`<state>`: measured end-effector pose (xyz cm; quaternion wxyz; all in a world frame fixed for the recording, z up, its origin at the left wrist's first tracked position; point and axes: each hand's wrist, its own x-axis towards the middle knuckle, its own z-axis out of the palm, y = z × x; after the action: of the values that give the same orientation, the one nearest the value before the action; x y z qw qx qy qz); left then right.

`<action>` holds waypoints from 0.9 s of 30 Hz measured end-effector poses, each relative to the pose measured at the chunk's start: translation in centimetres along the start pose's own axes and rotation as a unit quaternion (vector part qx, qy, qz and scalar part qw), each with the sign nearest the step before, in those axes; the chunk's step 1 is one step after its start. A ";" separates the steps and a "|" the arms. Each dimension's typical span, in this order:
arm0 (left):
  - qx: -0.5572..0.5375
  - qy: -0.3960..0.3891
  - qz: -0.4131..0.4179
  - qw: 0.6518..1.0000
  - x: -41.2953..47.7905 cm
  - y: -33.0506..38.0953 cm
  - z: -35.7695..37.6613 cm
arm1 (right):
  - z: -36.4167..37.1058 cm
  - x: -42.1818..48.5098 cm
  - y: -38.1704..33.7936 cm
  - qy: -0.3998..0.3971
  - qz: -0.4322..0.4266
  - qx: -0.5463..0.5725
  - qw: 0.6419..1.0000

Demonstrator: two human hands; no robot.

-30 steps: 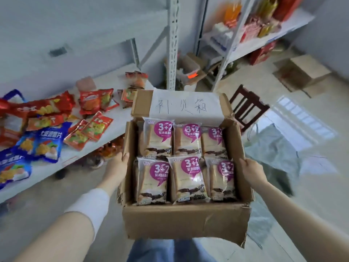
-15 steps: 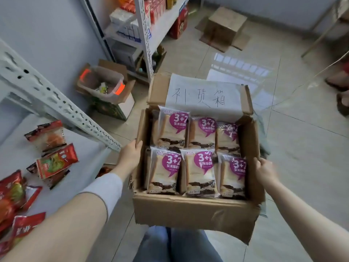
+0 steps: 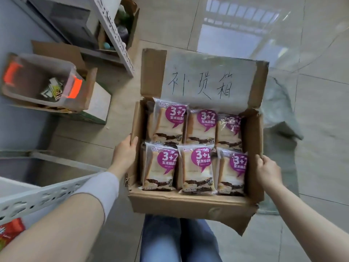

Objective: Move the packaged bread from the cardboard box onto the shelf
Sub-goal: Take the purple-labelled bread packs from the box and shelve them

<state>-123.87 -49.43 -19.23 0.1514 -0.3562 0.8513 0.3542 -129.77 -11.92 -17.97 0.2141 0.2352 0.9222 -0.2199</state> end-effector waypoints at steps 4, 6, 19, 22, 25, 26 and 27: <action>0.002 -0.005 0.006 1.000 3.0 -0.8 1.4 | 2.7 2.4 -0.4 -0.002 0.006 -0.011 1.000; 0.000 -0.011 0.005 1.000 4.2 -1.0 1.7 | 3.3 3.2 -0.8 -0.008 0.010 -0.007 1.000; 0.011 -0.056 -0.042 0.997 6.1 1.6 1.5 | 4.6 2.7 -1.6 -0.045 0.075 0.084 0.993; 0.016 0.041 0.044 0.998 4.9 4.5 1.3 | 4.4 -0.3 -2.8 0.012 -0.018 0.051 0.998; -0.036 0.040 0.093 0.994 5.0 8.0 2.5 | 6.1 -4.6 -3.9 0.018 -0.132 0.001 0.991; -0.049 0.026 0.084 0.995 5.6 8.8 3.2 | 7.1 -5.6 -4.1 -0.011 -0.147 -0.018 0.989; -0.061 0.018 0.068 0.996 6.2 9.4 3.8 | 8.1 -6.1 -4.3 -0.055 -0.143 -0.026 0.988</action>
<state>-134.91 -45.15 -20.46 0.0898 -0.3125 0.8531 0.4081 -124.80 -21.50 -20.18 0.2369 0.0833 0.9386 -0.2365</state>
